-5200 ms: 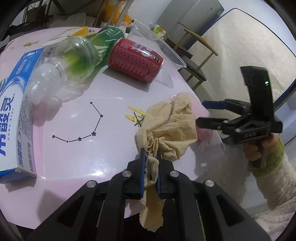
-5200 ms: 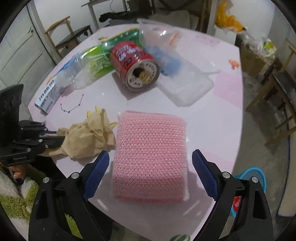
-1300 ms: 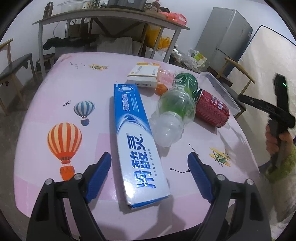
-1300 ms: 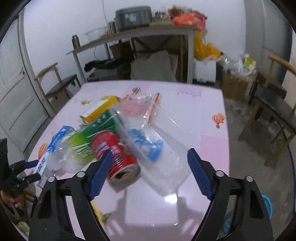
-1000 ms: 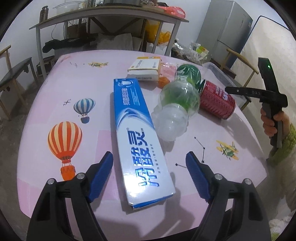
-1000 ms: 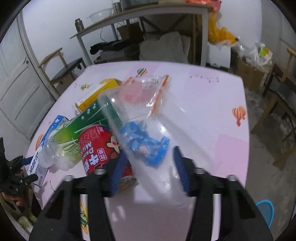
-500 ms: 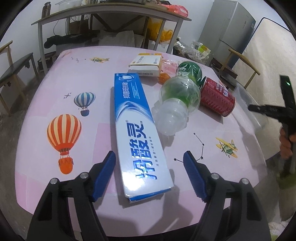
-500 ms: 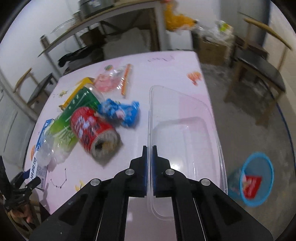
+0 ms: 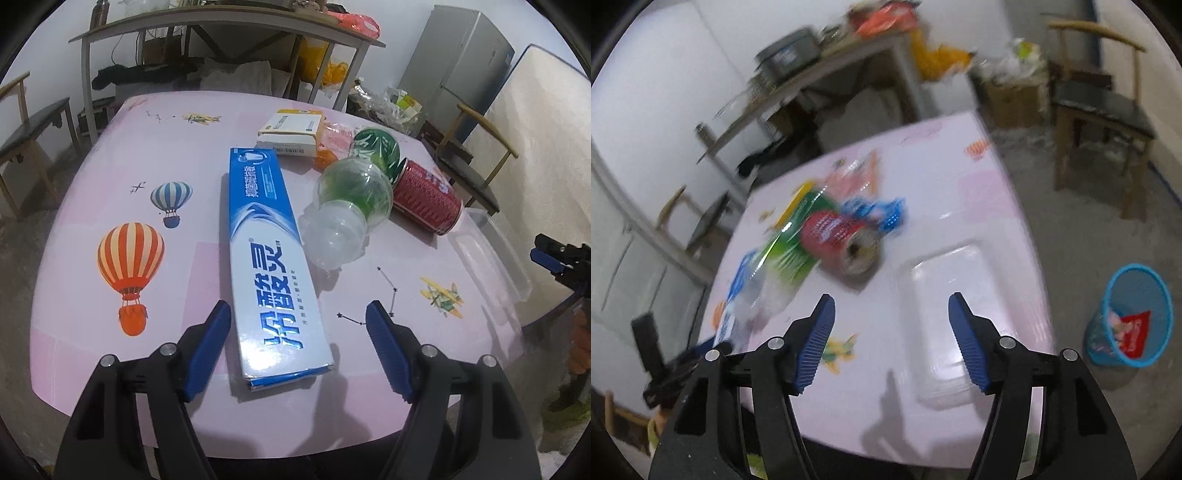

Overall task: Collect trash
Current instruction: 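Close the right tool on the rim of the clear plastic container, then grasp the blue toothpaste box with the left tool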

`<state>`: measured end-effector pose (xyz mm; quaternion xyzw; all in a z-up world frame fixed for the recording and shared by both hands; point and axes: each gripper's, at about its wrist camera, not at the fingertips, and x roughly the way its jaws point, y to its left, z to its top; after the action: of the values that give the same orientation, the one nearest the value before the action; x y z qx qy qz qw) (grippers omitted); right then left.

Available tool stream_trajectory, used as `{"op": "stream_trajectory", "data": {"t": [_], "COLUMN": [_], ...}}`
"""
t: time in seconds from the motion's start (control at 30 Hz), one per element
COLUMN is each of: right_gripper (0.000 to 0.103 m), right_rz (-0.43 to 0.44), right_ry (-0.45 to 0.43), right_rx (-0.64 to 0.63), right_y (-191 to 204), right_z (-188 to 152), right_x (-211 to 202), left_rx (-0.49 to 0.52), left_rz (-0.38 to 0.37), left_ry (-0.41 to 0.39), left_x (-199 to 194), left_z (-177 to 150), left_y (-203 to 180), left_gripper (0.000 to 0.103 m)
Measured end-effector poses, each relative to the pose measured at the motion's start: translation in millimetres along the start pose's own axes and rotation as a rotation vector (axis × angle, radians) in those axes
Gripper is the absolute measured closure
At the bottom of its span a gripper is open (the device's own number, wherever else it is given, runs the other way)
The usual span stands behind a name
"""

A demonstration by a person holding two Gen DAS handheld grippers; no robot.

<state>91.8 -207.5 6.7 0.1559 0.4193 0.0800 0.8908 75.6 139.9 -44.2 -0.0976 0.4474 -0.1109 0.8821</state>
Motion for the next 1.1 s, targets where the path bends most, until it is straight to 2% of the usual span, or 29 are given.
{"op": "stream_trajectory", "data": {"t": [0.13,0.17,0.3,0.5,0.63,0.77,0.83,1.1], "right_gripper": [0.042,0.042,0.043,0.055,0.070,0.092,0.098,0.100], "right_rz": [-0.138,-0.142,-0.124,-0.085,-0.071,-0.044,-0.027,-0.011], "right_ry": [-0.021,-0.015,0.032,0.088,0.123,0.151,0.158,0.170], "right_rx": [0.045,0.054,0.095,0.125,0.124,0.131,0.137,0.110], "right_y": [-28.6,-34.8,-52.6,-62.3,-63.9,-65.8,-66.7,-58.5], "right_z": [5.6,3.9,2.5,6.1,3.3,-0.9,-2.8,-16.4], "right_x": [5.3,6.8,24.6,46.9,52.8,54.8,53.9,41.5], "left_rx": [-0.056,-0.070,-0.103,-0.103,-0.090,-0.052,-0.041,-0.039], "left_rz": [-0.038,-0.043,-0.052,-0.034,-0.043,0.004,0.031,0.047], "left_ry": [-0.009,-0.011,0.003,0.083,0.113,0.123,0.128,0.138], "left_x": [-5.5,-6.9,-4.5,16.3,18.4,18.5,18.5,1.8], "left_z": [7.1,9.2,21.6,30.6,26.9,20.5,17.1,0.1], "left_y": [10.9,13.8,22.4,21.1,15.7,8.0,5.4,4.4], "left_gripper": [0.030,0.030,0.030,0.030,0.036,0.046,0.051,0.052]}}
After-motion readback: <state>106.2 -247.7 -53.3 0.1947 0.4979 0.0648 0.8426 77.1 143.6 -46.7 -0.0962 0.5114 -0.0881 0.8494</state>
